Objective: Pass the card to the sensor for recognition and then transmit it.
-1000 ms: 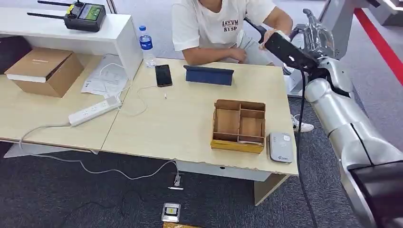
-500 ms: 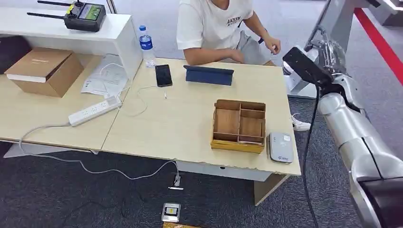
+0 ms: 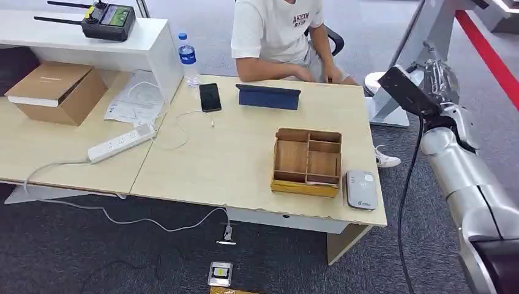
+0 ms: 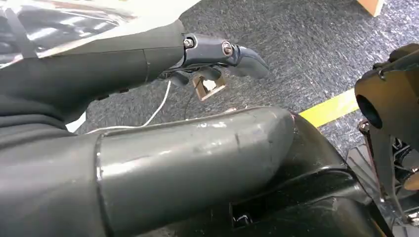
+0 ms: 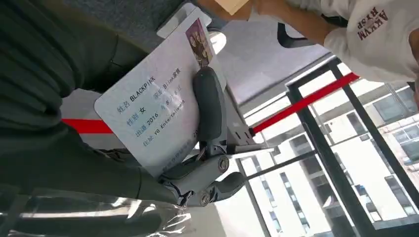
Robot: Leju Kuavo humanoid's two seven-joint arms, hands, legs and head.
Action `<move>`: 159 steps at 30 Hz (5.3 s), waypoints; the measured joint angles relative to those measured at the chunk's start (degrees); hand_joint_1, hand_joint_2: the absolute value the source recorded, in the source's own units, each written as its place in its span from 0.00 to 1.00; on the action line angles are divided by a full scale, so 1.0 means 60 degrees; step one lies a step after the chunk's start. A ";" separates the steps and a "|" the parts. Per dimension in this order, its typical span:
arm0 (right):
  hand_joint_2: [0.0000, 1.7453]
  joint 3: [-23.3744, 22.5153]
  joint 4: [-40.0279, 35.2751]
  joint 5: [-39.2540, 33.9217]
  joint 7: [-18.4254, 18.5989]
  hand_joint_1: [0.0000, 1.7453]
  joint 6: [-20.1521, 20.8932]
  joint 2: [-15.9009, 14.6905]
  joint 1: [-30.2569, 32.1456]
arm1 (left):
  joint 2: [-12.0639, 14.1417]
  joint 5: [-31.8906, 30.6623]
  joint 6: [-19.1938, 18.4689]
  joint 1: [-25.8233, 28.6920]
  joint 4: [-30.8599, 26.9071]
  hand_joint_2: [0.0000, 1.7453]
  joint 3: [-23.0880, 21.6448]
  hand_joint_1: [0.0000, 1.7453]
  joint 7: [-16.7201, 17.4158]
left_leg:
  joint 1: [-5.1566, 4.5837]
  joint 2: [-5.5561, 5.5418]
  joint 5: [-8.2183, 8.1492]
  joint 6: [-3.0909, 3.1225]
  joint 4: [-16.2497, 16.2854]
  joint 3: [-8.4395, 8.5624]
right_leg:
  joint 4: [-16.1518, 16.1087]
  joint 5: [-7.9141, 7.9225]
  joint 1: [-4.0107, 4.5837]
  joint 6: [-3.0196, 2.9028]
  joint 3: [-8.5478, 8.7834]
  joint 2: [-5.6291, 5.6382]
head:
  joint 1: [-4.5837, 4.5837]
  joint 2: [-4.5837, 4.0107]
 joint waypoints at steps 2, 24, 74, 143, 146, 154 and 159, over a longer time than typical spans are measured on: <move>1.00 -0.0004 0.0000 0.0000 0.0018 1.00 0.0004 -0.0015 0.0002 | 0.0000 0.0004 0.0000 0.0000 0.0000 0.00 0.0000 0.00 0.0000 | -0.0001 -0.0002 0.0000 0.0000 0.0000 -0.0001 | 0.0000 0.0000 -0.0001 0.0000 0.0000 0.0000 | 0.0000 0.0000; 1.00 -0.0947 -0.0401 -0.0324 0.0950 1.00 0.0058 -0.0984 0.3636 | -0.0055 -0.0047 -0.0062 0.0031 -0.0004 0.00 0.0004 0.00 0.0572 | 0.0002 -0.0007 -0.0012 0.0003 -0.0003 0.0001 | -0.0014 -0.0007 0.0004 0.0001 0.0007 -0.0002 | 0.0000 0.0000; 1.00 -0.1264 -0.1891 0.1075 0.1093 1.00 0.0845 -0.0069 0.5315 | -0.0098 -0.0175 -0.0240 -0.0022 -0.0022 0.00 0.0004 0.00 0.0543 | 0.0001 -0.0005 -0.0011 0.0003 -0.0005 -0.0003 | -0.0013 -0.0008 0.0002 0.0002 0.0007 -0.0002 | 0.0000 0.0000; 1.00 -0.1432 -0.2583 0.2484 0.1362 1.00 0.1453 0.0346 0.5888 | -0.0076 -0.0138 -0.0299 -0.0017 -0.0022 0.00 0.0004 0.00 0.0561 | 0.0001 -0.0002 -0.0011 0.0003 -0.0005 -0.0001 | -0.0014 -0.0008 0.0002 0.0002 0.0007 -0.0002 | 0.0000 0.0000; 1.00 -0.1457 -0.2597 0.2565 0.1282 1.00 0.1439 0.0371 0.5868 | -0.0073 -0.0069 -0.0299 -0.0014 -0.0022 0.00 0.0004 0.00 0.0557 | 0.0001 -0.0002 -0.0011 0.0003 -0.0005 -0.0003 | -0.0013 -0.0007 0.0002 0.0002 0.0009 -0.0002 | 0.0000 0.0000; 1.00 -0.1767 -0.2874 0.2415 0.1148 1.00 0.1177 0.0324 0.4768 | -0.0062 -0.0044 -0.0284 -0.0014 -0.0022 0.00 0.0007 0.00 0.0419 | -0.0007 -0.0001 -0.0007 0.0005 -0.0003 -0.0007 | -0.0011 -0.0001 -0.0005 0.0004 0.0003 -0.0001 | 0.0000 0.0000; 1.00 -0.2131 -0.3158 0.2353 0.1078 1.00 0.1370 0.0069 0.2965 | -0.0055 -0.0007 -0.0226 -0.0012 -0.0018 0.00 0.0011 0.00 0.0251 | -0.0011 -0.0002 -0.0002 0.0004 -0.0001 -0.0012 | -0.0010 0.0004 -0.0010 0.0008 -0.0006 -0.0001 | -0.0004 0.0000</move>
